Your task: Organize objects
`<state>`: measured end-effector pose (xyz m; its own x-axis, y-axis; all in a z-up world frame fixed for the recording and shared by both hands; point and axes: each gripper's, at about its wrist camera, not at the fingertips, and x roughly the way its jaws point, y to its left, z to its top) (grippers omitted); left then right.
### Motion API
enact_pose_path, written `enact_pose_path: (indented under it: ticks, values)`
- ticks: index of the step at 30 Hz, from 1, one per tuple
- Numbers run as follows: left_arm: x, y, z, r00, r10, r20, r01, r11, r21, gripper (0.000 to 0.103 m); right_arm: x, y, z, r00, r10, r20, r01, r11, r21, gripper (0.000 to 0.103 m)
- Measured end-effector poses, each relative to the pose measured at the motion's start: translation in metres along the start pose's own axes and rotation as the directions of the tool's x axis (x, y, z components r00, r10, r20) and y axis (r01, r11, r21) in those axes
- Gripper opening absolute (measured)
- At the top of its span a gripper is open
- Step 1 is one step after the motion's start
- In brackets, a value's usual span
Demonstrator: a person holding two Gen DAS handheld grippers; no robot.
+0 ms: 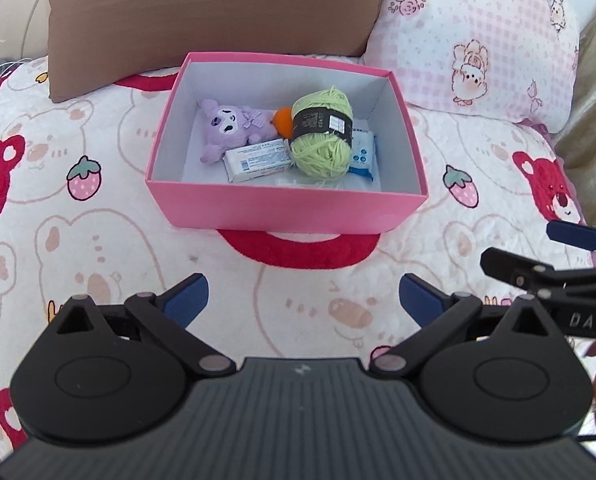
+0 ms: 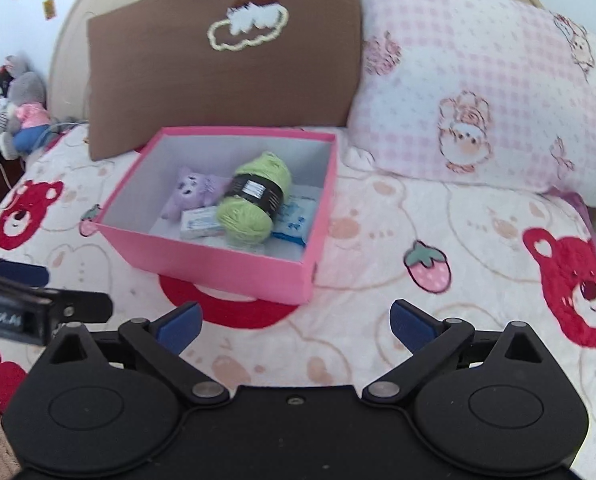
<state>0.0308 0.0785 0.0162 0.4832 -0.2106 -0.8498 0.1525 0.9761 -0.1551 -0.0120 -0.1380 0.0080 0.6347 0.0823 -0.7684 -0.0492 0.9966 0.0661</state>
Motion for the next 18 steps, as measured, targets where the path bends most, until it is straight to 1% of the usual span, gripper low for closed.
enact_pose_path:
  ticks: [5, 8, 11, 14, 16, 18]
  values:
    - [0.003, 0.004, -0.003, 1.000, 0.001, -0.012, -0.001, 1.000, -0.028, 0.103, -0.001, -0.008, -0.003, 1.000, 0.012, -0.021, -0.011, 0.998, 0.068, 0.102]
    - [0.006, 0.006, -0.003, 1.000, -0.007, -0.016, 0.006, 0.999, -0.041, 0.103, -0.001, -0.011, -0.004, 0.999, -0.034, -0.020, 0.035, 0.996, 0.083, 0.102]
    - [0.012, 0.008, -0.001, 1.000, 0.013, -0.015, -0.014, 0.998, -0.057, 0.103, -0.004, -0.012, -0.004, 0.997, -0.073, -0.031, 0.075, 0.992, 0.099, 0.102]
    - [0.015, 0.007, 0.000, 1.000, 0.005, -0.021, -0.007, 0.998, -0.058, 0.103, -0.011, -0.011, -0.005, 0.995, -0.103, -0.004, 0.103, 0.989, 0.102, 0.102]
    - [0.015, 0.003, -0.001, 1.000, 0.003, -0.026, -0.005, 0.999, -0.043, 0.103, -0.014, -0.014, -0.004, 0.995, -0.102, 0.002, 0.101, 0.988, 0.119, 0.101]
    - [0.014, 0.000, -0.003, 1.000, 0.001, -0.030, -0.002, 0.999, -0.032, 0.103, -0.015, -0.018, -0.004, 0.996, -0.088, -0.009, 0.088, 0.985, 0.150, 0.101]
